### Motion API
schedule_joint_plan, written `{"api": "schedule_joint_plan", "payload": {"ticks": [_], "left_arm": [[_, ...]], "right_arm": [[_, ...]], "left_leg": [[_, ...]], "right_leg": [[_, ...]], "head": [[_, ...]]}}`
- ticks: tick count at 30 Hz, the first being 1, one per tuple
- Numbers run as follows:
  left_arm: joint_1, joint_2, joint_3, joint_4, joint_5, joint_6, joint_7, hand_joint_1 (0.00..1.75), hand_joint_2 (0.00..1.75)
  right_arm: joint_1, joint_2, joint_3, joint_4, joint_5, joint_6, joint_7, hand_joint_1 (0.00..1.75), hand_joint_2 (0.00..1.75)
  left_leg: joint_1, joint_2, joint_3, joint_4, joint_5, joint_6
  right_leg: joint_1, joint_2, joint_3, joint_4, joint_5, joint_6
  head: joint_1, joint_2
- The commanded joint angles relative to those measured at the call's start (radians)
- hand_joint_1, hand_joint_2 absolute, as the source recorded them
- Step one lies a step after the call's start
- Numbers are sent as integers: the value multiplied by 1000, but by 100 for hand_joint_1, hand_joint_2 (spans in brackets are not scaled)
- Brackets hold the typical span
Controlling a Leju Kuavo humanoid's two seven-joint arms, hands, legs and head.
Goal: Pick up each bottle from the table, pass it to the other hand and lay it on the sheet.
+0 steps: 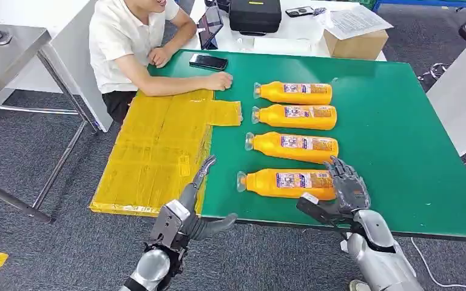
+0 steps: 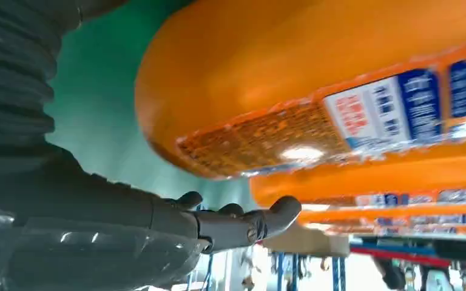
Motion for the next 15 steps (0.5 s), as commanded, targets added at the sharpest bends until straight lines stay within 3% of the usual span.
{"api": "schedule_joint_plan", "payload": {"ticks": [1, 15], "left_arm": [[-33, 14, -21, 58, 6, 2, 9, 0, 175], [-37, 9, -24, 64, 9, 1, 11, 0, 175]], "right_arm": [[-48, 14, 70, 99, -36, 39, -18, 0, 175], [-58, 27, 103, 114, -35, 29, -30, 0, 175]], "left_leg": [[1, 1, 4, -1, -1, -2], [1, 1, 5, -1, -1, -2]], "right_leg": [[1, 1, 3, -1, -1, -2], [1, 1, 4, -1, -1, -2]], "head": [[0, 0], [0, 0]]}}
